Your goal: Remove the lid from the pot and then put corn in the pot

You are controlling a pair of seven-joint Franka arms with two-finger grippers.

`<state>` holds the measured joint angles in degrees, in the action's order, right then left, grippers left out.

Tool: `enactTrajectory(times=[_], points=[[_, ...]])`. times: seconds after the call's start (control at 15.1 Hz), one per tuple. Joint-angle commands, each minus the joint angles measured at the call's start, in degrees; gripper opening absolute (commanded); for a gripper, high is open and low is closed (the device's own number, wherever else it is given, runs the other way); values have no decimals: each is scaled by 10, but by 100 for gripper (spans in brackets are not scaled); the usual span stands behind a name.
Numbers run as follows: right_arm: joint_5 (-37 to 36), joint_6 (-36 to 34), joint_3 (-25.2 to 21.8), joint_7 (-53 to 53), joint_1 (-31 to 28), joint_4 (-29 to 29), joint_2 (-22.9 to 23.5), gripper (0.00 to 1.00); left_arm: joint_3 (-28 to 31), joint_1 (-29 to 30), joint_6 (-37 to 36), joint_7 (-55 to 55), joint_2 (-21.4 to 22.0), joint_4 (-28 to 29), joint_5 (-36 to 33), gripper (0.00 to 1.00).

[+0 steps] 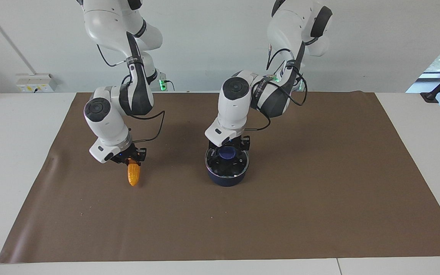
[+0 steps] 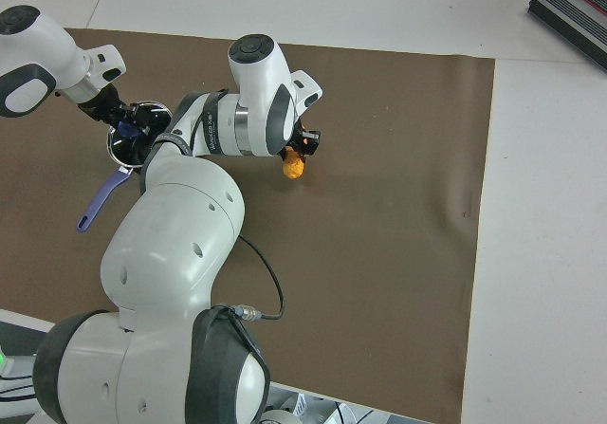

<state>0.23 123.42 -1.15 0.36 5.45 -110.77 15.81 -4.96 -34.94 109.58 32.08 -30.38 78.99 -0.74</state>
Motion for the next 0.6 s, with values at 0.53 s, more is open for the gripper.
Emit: enactTrajectory(times=[0.53], points=[[-11, -11, 4, 10, -4, 11, 6, 0, 8, 26, -93, 1, 41, -44, 45, 0]])
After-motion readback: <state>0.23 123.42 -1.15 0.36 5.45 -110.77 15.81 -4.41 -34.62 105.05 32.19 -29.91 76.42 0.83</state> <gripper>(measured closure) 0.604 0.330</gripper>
